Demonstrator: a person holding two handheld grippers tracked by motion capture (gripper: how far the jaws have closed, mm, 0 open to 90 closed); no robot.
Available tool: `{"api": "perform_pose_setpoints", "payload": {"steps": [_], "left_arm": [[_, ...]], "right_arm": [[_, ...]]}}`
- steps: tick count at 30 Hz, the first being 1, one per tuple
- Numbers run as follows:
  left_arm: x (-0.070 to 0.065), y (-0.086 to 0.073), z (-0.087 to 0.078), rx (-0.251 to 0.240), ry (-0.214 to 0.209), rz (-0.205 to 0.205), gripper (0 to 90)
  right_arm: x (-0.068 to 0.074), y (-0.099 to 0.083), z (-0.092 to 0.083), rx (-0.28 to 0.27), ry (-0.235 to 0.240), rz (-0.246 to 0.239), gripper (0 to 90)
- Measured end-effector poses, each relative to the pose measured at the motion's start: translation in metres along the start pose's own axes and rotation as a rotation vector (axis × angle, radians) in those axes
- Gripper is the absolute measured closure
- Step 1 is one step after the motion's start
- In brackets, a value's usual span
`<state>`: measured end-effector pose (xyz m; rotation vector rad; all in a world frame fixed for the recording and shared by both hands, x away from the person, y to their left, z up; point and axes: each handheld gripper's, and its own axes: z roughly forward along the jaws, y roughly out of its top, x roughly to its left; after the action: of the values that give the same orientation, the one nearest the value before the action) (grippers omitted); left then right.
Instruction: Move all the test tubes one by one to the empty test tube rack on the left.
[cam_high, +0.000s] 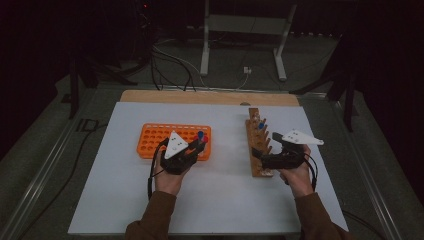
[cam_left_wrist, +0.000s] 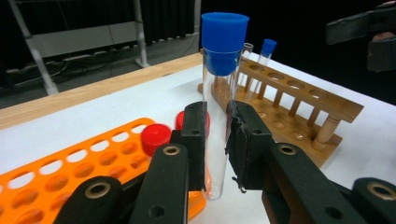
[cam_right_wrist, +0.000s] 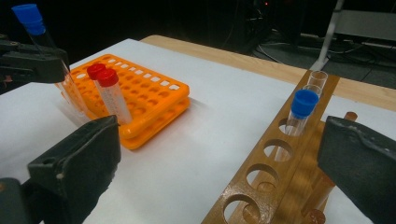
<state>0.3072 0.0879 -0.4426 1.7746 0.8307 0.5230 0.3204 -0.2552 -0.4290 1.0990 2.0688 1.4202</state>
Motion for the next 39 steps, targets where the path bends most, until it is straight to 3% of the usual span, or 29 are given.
{"api": "perform_pose_setpoints", "payload": {"steps": [7, 9, 18, 30, 39], "left_arm": [[0.011, -0.004, -0.007, -0.004, 0.041, -0.004, 77.2], [0.013, -0.006, -0.008, -0.007, 0.058, 0.022, 77.2], [0.024, -0.014, 0.000, 0.008, 0.113, 0.023, 77.2], [0.031, -0.024, 0.017, 0.036, 0.132, -0.006, 77.2], [0.032, -0.042, 0.025, 0.107, 0.131, -0.017, 77.2]], "right_arm": [[0.000, 0.000, 0.000, -0.001, 0.004, 0.000, 0.2], [0.000, -0.001, 0.000, 0.002, 0.005, 0.002, 0.2], [0.000, -0.001, 0.001, 0.007, 0.011, 0.004, 0.3], [0.000, -0.002, 0.001, 0.008, 0.013, 0.005, 0.3], [0.000, -0.002, 0.001, 0.011, 0.016, 0.003, 0.3]]}}
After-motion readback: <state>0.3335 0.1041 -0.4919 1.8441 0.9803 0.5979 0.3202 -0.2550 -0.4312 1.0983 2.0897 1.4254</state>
